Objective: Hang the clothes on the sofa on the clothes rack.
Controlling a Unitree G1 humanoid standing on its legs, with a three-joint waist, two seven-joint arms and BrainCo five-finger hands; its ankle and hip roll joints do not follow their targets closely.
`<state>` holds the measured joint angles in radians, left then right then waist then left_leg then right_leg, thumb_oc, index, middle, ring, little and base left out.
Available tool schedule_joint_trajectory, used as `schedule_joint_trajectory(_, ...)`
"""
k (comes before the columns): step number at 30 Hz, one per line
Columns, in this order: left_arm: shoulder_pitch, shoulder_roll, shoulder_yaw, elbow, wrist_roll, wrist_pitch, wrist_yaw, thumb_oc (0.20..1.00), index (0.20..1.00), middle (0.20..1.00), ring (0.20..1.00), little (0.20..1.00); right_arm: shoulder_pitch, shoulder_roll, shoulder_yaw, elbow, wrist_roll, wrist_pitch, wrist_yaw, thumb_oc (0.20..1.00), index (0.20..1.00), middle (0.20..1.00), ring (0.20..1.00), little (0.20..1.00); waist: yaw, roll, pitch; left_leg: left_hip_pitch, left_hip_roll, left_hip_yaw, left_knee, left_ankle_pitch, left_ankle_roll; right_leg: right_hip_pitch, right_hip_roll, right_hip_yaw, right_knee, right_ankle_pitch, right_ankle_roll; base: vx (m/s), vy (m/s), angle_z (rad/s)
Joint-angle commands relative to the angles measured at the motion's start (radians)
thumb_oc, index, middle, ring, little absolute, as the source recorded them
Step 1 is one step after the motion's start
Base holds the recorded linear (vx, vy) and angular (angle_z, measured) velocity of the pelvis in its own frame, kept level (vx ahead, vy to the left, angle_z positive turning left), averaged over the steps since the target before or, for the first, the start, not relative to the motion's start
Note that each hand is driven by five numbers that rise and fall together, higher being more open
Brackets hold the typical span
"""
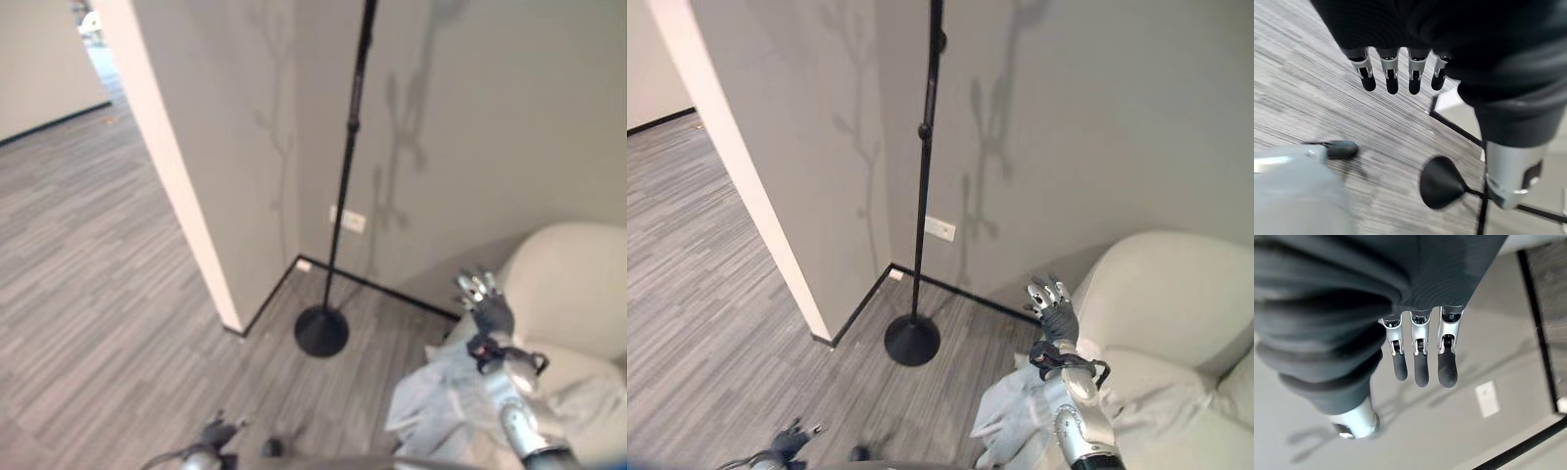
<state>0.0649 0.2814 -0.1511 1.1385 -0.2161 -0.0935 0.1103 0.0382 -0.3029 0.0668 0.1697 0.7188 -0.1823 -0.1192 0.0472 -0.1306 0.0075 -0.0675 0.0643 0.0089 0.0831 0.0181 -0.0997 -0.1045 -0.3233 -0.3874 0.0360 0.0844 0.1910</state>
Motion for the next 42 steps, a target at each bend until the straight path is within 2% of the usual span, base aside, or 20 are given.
schedule_joint_trajectory(1,-0.064,0.006,0.012,-0.126,-0.020,-0.043,-0.012,1.000,1.000,1.000,1.000,1.000,-0.108,-0.046,-0.014,-0.059,0.002,-0.030,-0.010,0.200,0.200,0.200,0.200,0.200,0.027,0.047,0.062,0.164,0.026,0.006,-0.170,-0.064,0.022,0.083,-0.070,0.027,-0.013,0.125,0.071,0.03,0.022,-0.33)
schedule_joint_trajectory(3,-0.063,0.013,0.014,-0.155,-0.033,-0.045,-0.017,1.000,1.000,1.000,1.000,1.000,-0.110,-0.062,-0.018,-0.074,-0.066,-0.011,-0.021,0.200,0.200,0.200,0.200,0.200,0.029,0.046,0.057,0.172,0.025,0.007,-0.170,-0.068,0.024,0.089,-0.070,0.029,-0.010,0.124,0.071,0.02,0.017,0.03)
schedule_joint_trajectory(4,-0.062,0.015,0.021,-0.166,-0.041,-0.047,-0.017,1.000,1.000,1.000,1.000,1.000,-0.102,-0.070,-0.022,-0.083,-0.115,0.001,-0.025,1.000,1.000,1.000,1.000,1.000,0.029,0.045,0.056,0.177,0.024,0.008,-0.170,-0.070,0.024,0.094,-0.071,0.027,-0.008,0.122,0.071,0.02,0.013,0.41)
schedule_joint_trajectory(6,-0.056,0.017,0.033,-0.197,-0.051,-0.050,-0.021,1.000,1.000,1.000,1.000,1.000,-0.074,-0.094,-0.034,-0.092,-0.271,0.036,-0.043,1.000,1.000,1.000,1.000,1.000,0.027,0.046,0.055,0.184,0.023,0.010,-0.170,-0.072,0.026,0.100,-0.073,0.026,-0.005,0.122,0.071,0.02,0.010,0.25)
schedule_joint_trajectory(7,-0.055,0.017,0.033,-0.198,-0.051,-0.049,-0.020,1.000,1.000,1.000,1.000,1.000,-0.073,-0.093,-0.034,-0.093,-0.273,0.037,-0.044,1.000,1.000,1.000,1.000,1.000,0.028,0.046,0.055,0.185,0.024,0.010,-0.170,-0.073,0.026,0.101,-0.073,0.026,-0.005,0.121,0.071,0.03,0.011,-0.16)
schedule_joint_trajectory(8,-0.040,0.017,0.052,-0.239,-0.054,-0.056,-0.027,1.000,1.000,1.000,1.000,1.000,-0.032,-0.155,-0.063,-0.072,-0.592,0.104,-0.076,1.000,1.000,1.000,1.000,1.000,0.027,0.052,0.059,0.190,0.023,0.010,-0.170,-0.076,0.028,0.109,-0.072,0.024,-0.008,0.124,0.071,0.03,0.003,-0.28)
schedule_joint_trajectory(10,-0.021,0.014,0.070,-0.281,-0.044,-0.070,-0.019,1.000,1.000,1.000,1.000,1.000,0.025,-0.216,-0.103,-0.044,-0.906,0.161,-0.138,1.000,1.000,1.000,1.000,1.000,0.025,0.060,0.065,0.192,0.021,0.008,-0.170,-0.079,0.031,0.112,-0.071,0.020,-0.010,0.122,0.071,0.03,0.008,-0.02)
schedule_joint_trajectory(12,0.004,0.005,0.089,-0.295,-0.033,-0.085,-0.015,1.000,1.000,1.000,1.000,1.000,0.106,-0.252,-0.148,0.027,-1.120,0.192,-0.192,1.000,1.000,1.000,1.000,1.000,0.018,0.070,0.075,0.194,0.025,0.006,-0.170,-0.084,0.032,0.116,-0.069,0.014,-0.011,0.117,0.071,0.01,0.004,0.23)
schedule_joint_trajectory(15,0.021,0.009,0.098,-0.304,-0.045,-0.092,-0.017,1.000,1.000,1.000,1.000,1.000,0.127,-0.238,-0.188,0.157,-1.114,0.199,-0.242,1.000,1.000,1.000,1.000,1.000,0.007,0.070,0.086,0.185,0.018,0.000,-0.170,-0.080,0.036,0.113,-0.073,0.016,-0.015,0.118,0.071,-0.01,-0.006,-0.05)
schedule_joint_trajectory(18,0.031,0.011,0.105,-0.301,-0.056,-0.095,-0.029,1.000,1.000,1.000,1.000,1.000,0.129,-0.257,-0.165,0.248,-1.158,0.188,-0.248,1.000,1.000,1.000,1.000,1.000,0.001,0.075,0.101,0.183,0.017,0.002,-0.170,-0.079,0.035,0.108,-0.074,0.020,-0.015,0.118,0.071,-0.02,-0.008,-0.16)
schedule_joint_trajectory(19,0.035,0.009,0.108,-0.295,-0.056,-0.099,-0.036,1.000,1.000,1.000,1.000,1.000,0.119,-0.276,-0.125,0.330,-1.222,0.186,-0.245,1.000,1.000,1.000,1.000,1.000,0.000,0.077,0.113,0.183,0.017,0.007,-0.170,-0.081,0.033,0.106,-0.073,0.024,-0.019,0.119,0.071,-0.01,-0.018,-0.10)
schedule_joint_trajectory(22,0.030,0.010,0.096,-0.301,-0.064,-0.108,-0.034,1.000,1.000,1.000,1.000,1.000,0.089,-0.288,-0.079,0.421,-1.244,0.184,-0.266,1.000,1.000,1.000,1.000,1.000,-0.001,0.079,0.127,0.183,0.018,0.011,-0.170,-0.079,0.031,0.104,-0.073,0.026,-0.023,0.122,0.071,-0.03,-0.021,-0.09)
schedule_joint_trajectory(28,-0.019,0.042,-0.013,-0.350,-0.033,-0.148,-0.007,1.000,1.000,1.000,1.000,1.000,-0.074,-0.340,0.178,0.697,-1.330,0.171,-0.267,1.000,1.000,1.000,1.000,1.000,0.002,0.105,0.225,0.144,0.027,0.016,-0.170,-0.052,0.014,0.058,-0.068,0.046,-0.046,0.143,0.071,-0.10,-0.036,-0.06)
schedule_joint_trajectory(29,-0.020,0.042,-0.011,-0.350,-0.033,-0.148,-0.007,1.000,1.000,1.000,1.000,1.000,-0.079,-0.340,0.181,0.701,-1.329,0.170,-0.269,1.000,1.000,1.000,1.000,1.000,0.001,0.105,0.227,0.144,0.027,0.017,-0.170,-0.052,0.014,0.057,-0.068,0.047,-0.046,0.143,0.071,-0.15,-0.048,-0.08)
schedule_joint_trajectory(31,-0.058,0.054,-0.067,-0.373,-0.001,-0.176,0.040,1.000,1.000,1.000,1.000,1.000,-0.176,-0.371,0.303,0.809,-1.456,0.220,-0.330,1.000,1.000,1.000,1.000,1.000,0.008,0.129,0.290,0.085,0.037,0.022,-0.125,-0.047,0.000,0.017,-0.066,0.065,-0.053,0.152,0.069,-0.17,-0.079,-0.05)
schedule_joint_trajectory(33,-0.066,0.052,-0.079,-0.381,0.002,-0.181,0.060,1.000,1.000,1.000,1.000,1.000,-0.201,-0.373,0.321,0.834,-1.477,0.240,-0.364,1.000,1.000,1.000,1.000,1.000,0.006,0.133,0.297,0.057,0.035,0.020,-0.108,-0.043,-0.002,-0.001,-0.070,0.069,-0.055,0.156,0.068,-0.10,-0.046,-0.04)
schedule_joint_trajectory(34,-0.095,0.055,-0.111,-0.381,0.021,-0.192,0.101,1.000,1.000,1.000,1.000,1.000,-0.252,-0.380,0.362,0.891,-1.521,0.280,-0.421,1.000,1.000,1.000,1.000,1.000,0.006,0.144,0.314,0.013,0.042,0.018,-0.088,-0.033,-0.011,-0.030,-0.070,0.075,-0.058,0.161,0.064,-0.09,-0.070,-0.03)
schedule_joint_trajectory(39,-0.153,0.067,-0.155,-0.399,0.068,-0.202,0.170,1.000,1.000,1.000,1.000,1.000,-0.344,-0.432,0.411,0.939,-1.555,0.338,-0.512,1.000,1.000,1.000,1.000,1.000,0.000,0.161,0.334,-0.063,0.060,0.008,-0.070,-0.008,-0.027,-0.103,-0.067,0.087,-0.038,0.155,0.058,-0.07,-0.090,-0.01)
schedule_joint_trajectory(40,-0.177,0.076,-0.185,-0.393,0.123,-0.201,0.208,1.000,1.000,1.000,1.000,1.000,-0.369,-0.461,0.427,0.949,-1.583,0.373,-0.564,1.000,1.000,1.000,1.000,1.000,-0.006,0.166,0.348,-0.079,0.069,0.002,-0.071,0.002,-0.034,-0.127,-0.062,0.090,-0.016,0.144,0.053,-0.04,-0.104,-0.07)
schedule_joint_trajectory(42,-0.195,0.077,-0.204,-0.378,0.172,-0.198,0.233,1.000,1.000,1.000,1.000,1.000,-0.382,-0.467,0.418,0.956,-1.578,0.388,-0.606,1.000,1.000,1.000,1.000,1.000,-0.012,0.170,0.357,-0.089,0.079,0.000,-0.074,0.009,-0.037,-0.148,-0.059,0.094,0.004,0.133,0.049,-0.03,-0.104,-0.06)
